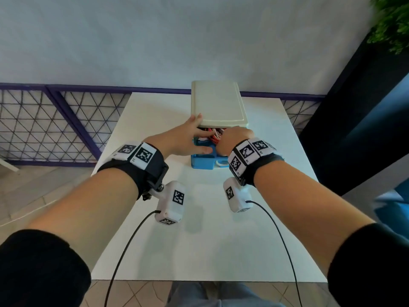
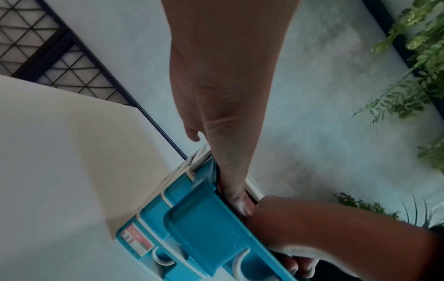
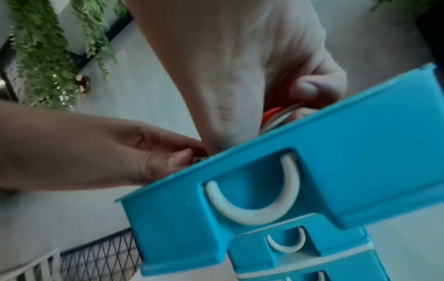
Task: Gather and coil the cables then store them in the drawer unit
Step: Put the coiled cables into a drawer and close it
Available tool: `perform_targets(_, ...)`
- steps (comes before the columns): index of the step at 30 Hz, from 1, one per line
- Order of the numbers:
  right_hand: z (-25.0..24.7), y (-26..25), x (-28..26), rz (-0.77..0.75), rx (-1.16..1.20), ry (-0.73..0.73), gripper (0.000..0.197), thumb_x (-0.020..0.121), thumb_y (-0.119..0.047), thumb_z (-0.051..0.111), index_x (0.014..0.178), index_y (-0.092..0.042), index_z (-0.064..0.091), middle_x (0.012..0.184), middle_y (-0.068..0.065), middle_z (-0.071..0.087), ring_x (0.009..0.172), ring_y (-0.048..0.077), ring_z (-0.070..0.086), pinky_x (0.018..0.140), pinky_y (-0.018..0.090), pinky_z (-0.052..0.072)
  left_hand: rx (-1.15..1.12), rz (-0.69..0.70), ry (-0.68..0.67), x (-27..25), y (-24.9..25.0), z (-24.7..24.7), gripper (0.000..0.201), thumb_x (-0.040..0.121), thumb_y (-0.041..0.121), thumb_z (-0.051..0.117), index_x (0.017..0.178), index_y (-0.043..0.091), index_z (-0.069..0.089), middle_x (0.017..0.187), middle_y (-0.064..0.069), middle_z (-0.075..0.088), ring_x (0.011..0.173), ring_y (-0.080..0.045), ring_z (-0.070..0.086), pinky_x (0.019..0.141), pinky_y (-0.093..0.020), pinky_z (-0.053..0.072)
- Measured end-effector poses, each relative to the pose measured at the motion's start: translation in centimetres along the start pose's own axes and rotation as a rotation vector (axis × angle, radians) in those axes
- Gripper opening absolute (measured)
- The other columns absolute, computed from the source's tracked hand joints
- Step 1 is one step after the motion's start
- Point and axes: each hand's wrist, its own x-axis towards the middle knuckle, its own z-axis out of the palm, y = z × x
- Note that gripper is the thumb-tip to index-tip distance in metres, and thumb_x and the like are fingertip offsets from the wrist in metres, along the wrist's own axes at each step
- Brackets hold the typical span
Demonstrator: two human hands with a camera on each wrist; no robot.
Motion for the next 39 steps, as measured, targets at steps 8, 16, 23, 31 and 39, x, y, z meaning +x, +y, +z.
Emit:
perform_targets(8,-0.9,2.7,-2.3,-0.136,0.272,0.020,0.047,0.089,-0.054,0.051,0.111,-0.012,0.057,0.104,0.007,0.062,0.088,0.025,0.057,0.073,0.032,0.045,0.007,-0.040,-0.009,-0.1,0.6,-0.5,0.068,0.073,0.056,0.069,0.126,0.027,0.037,0.151,-0.007,0.029,0.136,-0.028,0.033,0.113,-0.052,0.021)
perform_targets(16,3.1,3.6,-7.0,-0.411,0.254,0.078,0.049,0.102,-0.041,0.020,0.138,-0.014,0.040,0.142,0.000,0.040,0.140,0.019,0.029,0.116,0.055,0.012,0.155,-0.044,-0.118,0.2,3.1,-0.4,0.137,0.056,0.067,0.076,0.148,0.025,-0.016,0.161,-0.005,-0.010,0.148,-0.020,-0.007,0.119,-0.047,-0.005)
perform_targets(23,2.2,1.5,-3.9,-0.408,0.084,-0.110,0.044,0.102,-0.027,0.024,0.136,-0.006,0.044,0.149,0.012,0.036,0.140,0.025,0.026,0.111,0.057,0.019,0.217,-0.106,-0.132,0.0,3.3,-0.8,0.132,0.062,0.051,0.080,0.150,0.018,-0.012,0.161,-0.001,-0.011,0.148,-0.020,-0.005,0.119,-0.043,-0.001)
perform_targets(31,-1.6,3.5,-0.3,-0.267,0.278,0.130,0.044,0.092,-0.005,0.039,0.136,-0.008,0.049,0.148,0.009,0.040,0.135,0.027,0.039,0.108,0.040,0.037,0.306,-0.076,-0.061,1.8,2.7,-0.7,0.128,0.026,0.073,0.073,0.135,0.018,0.035,0.130,-0.001,0.040,0.122,-0.025,0.043,0.100,-0.049,0.043)
perform_targets(39,-1.5,2.1,1.0,-0.199,0.176,0.218,0.035,0.091,-0.006,0.043,0.122,-0.009,0.059,0.121,0.009,0.059,0.106,0.027,0.059,0.071,0.031,0.042,0.375,-0.027,0.063,2.6,3.1,-1.3,0.079,0.052,0.040,0.087,0.115,0.014,0.047,0.113,-0.004,0.043,0.108,-0.027,0.043,0.081,-0.053,0.049)
